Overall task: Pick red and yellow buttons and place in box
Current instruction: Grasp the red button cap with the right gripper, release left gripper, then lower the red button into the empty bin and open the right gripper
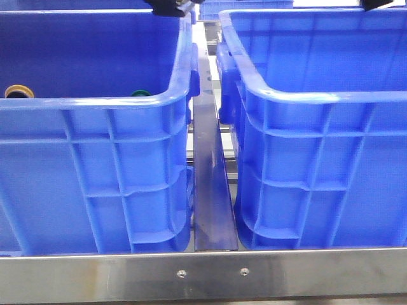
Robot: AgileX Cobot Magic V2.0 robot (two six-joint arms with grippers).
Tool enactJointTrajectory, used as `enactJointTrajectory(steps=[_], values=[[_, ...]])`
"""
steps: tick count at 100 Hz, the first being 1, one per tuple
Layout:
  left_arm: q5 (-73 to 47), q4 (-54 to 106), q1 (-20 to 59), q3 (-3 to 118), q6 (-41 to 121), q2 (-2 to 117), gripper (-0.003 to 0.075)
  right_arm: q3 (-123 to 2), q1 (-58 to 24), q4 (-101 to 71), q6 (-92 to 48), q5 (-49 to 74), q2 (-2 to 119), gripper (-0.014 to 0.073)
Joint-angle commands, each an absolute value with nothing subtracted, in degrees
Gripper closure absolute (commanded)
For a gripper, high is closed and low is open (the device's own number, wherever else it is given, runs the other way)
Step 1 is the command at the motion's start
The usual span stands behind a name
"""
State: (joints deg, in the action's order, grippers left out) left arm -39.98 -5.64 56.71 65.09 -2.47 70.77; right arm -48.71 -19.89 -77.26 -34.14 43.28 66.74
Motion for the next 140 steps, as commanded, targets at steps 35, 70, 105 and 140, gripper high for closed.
enactJointTrajectory(steps=[35, 70, 105, 140], values=[[-35.45, -5.38, 57.17, 66.61, -2.63, 69.02, 0.0740, -50.68, -20.15, -87.38, -41.03, 45.83, 68.76, 0.0374], [-34.51, -5.38, 57.17, 66.61, -3.31, 69.02, 0.0258, -50.68, -20.08, -85.29, -41.30, 44.16, 68.76, 0.0379], [-34.16, -5.76, 48.54, 66.59, -9.04, 67.65, 0.0168, -50.68, -17.92, -84.65, -43.77, 34.31, 67.42, 0.0379], [-31.80, -5.76, 32.03, 62.07, -9.30, 61.21, 0.0210, -50.68, -7.18, -82.74, -46.42, 31.41, 63.32, 0.0379]])
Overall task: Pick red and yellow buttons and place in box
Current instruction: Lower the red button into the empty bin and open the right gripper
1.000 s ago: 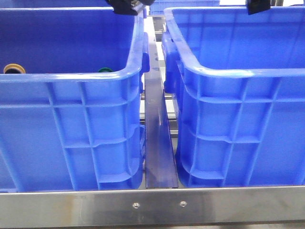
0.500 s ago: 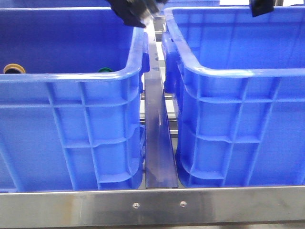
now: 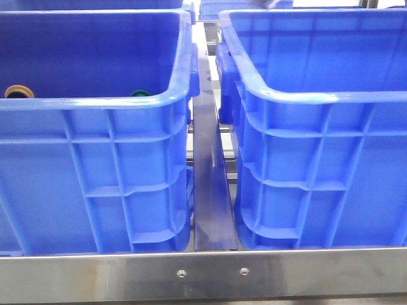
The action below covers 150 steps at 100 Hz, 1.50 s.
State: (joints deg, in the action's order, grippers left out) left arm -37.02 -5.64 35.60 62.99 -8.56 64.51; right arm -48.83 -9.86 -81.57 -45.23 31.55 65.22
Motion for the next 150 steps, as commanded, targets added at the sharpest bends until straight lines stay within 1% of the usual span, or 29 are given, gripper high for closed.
enactJointTrajectory(steps=[1, 21, 26, 31, 35, 37, 38, 43, 45, 50, 52, 57, 59, 85, 99, 126, 150], values=[[-31.50, -5.76, 31.41, 61.43, -9.30, 60.79, 0.0210, -50.68, -6.99, -82.52, -46.42, 31.41, 63.26, 0.0379], [-28.32, -5.87, 23.25, 52.10, -11.29, 52.43, 0.0211, -50.68, -3.49, -78.35, -46.87, 28.46, 63.26, 0.0379], [-27.85, -5.98, 21.01, 50.06, -11.97, 50.25, 0.0227, -50.68, -3.30, -77.33, -47.84, 26.27, 63.26, 0.0379], [-27.48, -5.98, 18.34, 48.21, -12.07, 48.36, 0.0264, -50.68, -3.30, -76.77, -49.50, 23.64, 63.26, 0.0379], [-27.21, -5.98, 16.73, 46.85, -12.07, 46.71, 0.0312, -50.68, -3.30, -76.73, -51.04, 21.21, 63.26, 0.0379], [-27.20, -5.98, 15.79, 46.23, -12.07, 46.03, 0.0353, -50.68, -3.30, -76.73, -51.91, 19.91, 63.26, 0.0379], [-27.20, -5.98, 15.19, 46.03, -12.07, 45.80, 0.0353, -50.68, -3.30, -76.73, -52.19, 19.47, 63.26, 0.0379], [-27.20, -5.98, 13.25, 44.74, -12.07, 44.11, 0.0450, -50.68, -3.30, -76.73, -54.11, 16.05, 63.36, 0.0379], [-27.20, -5.98, 12.52, 44.50, -12.07, 43.75, 0.0477, -50.68, -3.30, -76.73, -54.76, 15.18, 63.36, 0.0379], [-27.12, -5.98, 11.09, 43.72, -11.97, 42.57, 0.0588, -50.68, -3.30, -76.73, -56.27, 11.98, 63.68, 0.0379], [-27.12, -5.98, 10.61, 43.69, -11.96, 42.34, 0.0615, -50.68, -3.30, -76.73, -56.83, 11.19, 63.81, 0.0379], [-27.12, -5.98, 9.81, 43.45, -11.96, 41.91, 0.0720, -50.68, -3.30, -76.73, -57.98, 8.30, 64.46, 0.0379], [-27.09, -5.98, 9.51, 43.45, -11.96, 41.80, 0.0744, -50.68, -3.30, -76.73, -58.62, 7.62, 64.84, 0.0379], [-23.60, -6.90, 9.18, 43.45, -11.96, 41.89, 0.0741, -50.81, -3.37, -76.63, -63.99, -1.43, 74.33, 0.0379], [-23.24, -6.90, 9.18, 43.45, -11.96, 41.89, 0.0741, -52.98, -3.42, -76.48, -64.00, -1.78, 80.90, 0.0379], [-23.71, -6.90, 9.18, 43.45, -11.96, 41.89, 0.0741, -61.16, -5.71, -74.02, -64.00, -1.60, 91.37, 0.0379], [-23.71, -6.90, 9.18, 43.45, -11.96, 41.89, 0.0741, -65.45, -7.47, -71.51, -64.00, -5.45, 98.91, 0.0379]])
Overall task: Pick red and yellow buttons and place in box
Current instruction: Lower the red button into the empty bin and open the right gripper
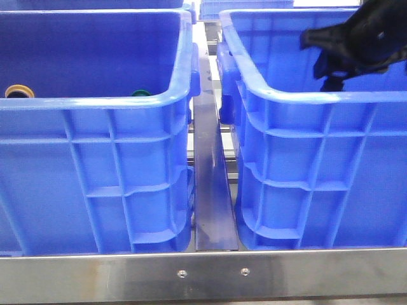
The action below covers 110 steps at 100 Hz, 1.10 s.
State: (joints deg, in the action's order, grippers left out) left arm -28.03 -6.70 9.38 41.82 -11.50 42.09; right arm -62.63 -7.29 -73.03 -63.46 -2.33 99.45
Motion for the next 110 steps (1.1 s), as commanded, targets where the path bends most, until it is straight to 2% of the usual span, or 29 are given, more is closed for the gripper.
enactJointTrajectory(steps=[1, 45, 52, 69, 76, 83, 110], values=[[-23.71, -6.90, 9.18, 43.45, -11.96, 41.89, 0.0741, -65.52, -7.47, -71.51, -64.00, -5.52, 99.20, 0.0379], [-23.71, -6.90, 9.18, 43.45, -11.96, 41.89, 0.0741, -63.96, -7.47, -71.97, -63.94, -3.29, 102.57, 0.0368], [-23.71, -6.90, 9.18, 43.45, -11.96, 41.89, 0.0741, -63.95, -7.47, -71.97, -63.94, -3.24, 102.52, 0.0309], [-24.07, -6.90, 9.18, 43.45, -11.96, 41.89, 0.0741, -63.95, -7.47, -71.97, -63.94, -2.16, 101.22, 0.0045], [-24.15, -6.90, 9.18, 43.45, -11.96, 41.89, 0.0741, -63.95, -7.47, -71.97, -63.94, -1.02, 100.10, -0.0031], [-24.15, -6.90, 9.18, 43.45, -11.96, 41.89, 0.0741, -63.91, -7.47, -71.97, -63.94, -0.39, 98.81, -0.0063], [-24.28, -6.90, 9.18, 43.45, -11.96, 41.89, 0.0741, -62.54, -7.47, -74.33, -63.94, 1.05, 91.77, -0.0060]])
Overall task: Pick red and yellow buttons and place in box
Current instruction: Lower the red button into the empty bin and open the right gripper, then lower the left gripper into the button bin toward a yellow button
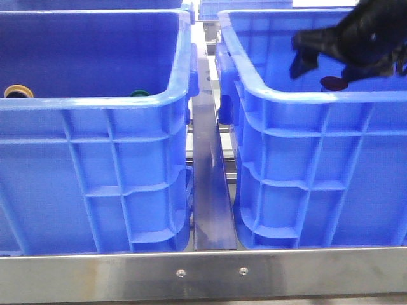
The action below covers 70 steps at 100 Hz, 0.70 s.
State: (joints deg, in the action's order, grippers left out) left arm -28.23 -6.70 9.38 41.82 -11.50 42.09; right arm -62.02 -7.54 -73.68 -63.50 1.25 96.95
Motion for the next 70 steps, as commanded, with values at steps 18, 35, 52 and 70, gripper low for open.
enactJointTrajectory(steps=[18, 35, 52, 70], values=[[-24.28, -6.90, 9.18, 43.45, -11.96, 41.89, 0.0741, -58.40, -7.41, -74.33, -63.94, 0.00, 84.59, -0.0060], [-24.28, -6.90, 9.18, 43.45, -11.96, 41.89, 0.0741, -52.38, -7.41, -74.33, -63.94, 1.25, 76.00, -0.0060], [-24.28, -6.90, 9.18, 43.45, -11.96, 41.89, 0.0741, -45.47, -7.41, -74.33, -63.94, 1.88, 66.31, -0.0060], [-24.28, -6.90, 9.18, 43.45, -11.96, 41.89, 0.0741, -38.92, -7.41, -74.33, -63.94, 1.88, 55.76, -0.0060]])
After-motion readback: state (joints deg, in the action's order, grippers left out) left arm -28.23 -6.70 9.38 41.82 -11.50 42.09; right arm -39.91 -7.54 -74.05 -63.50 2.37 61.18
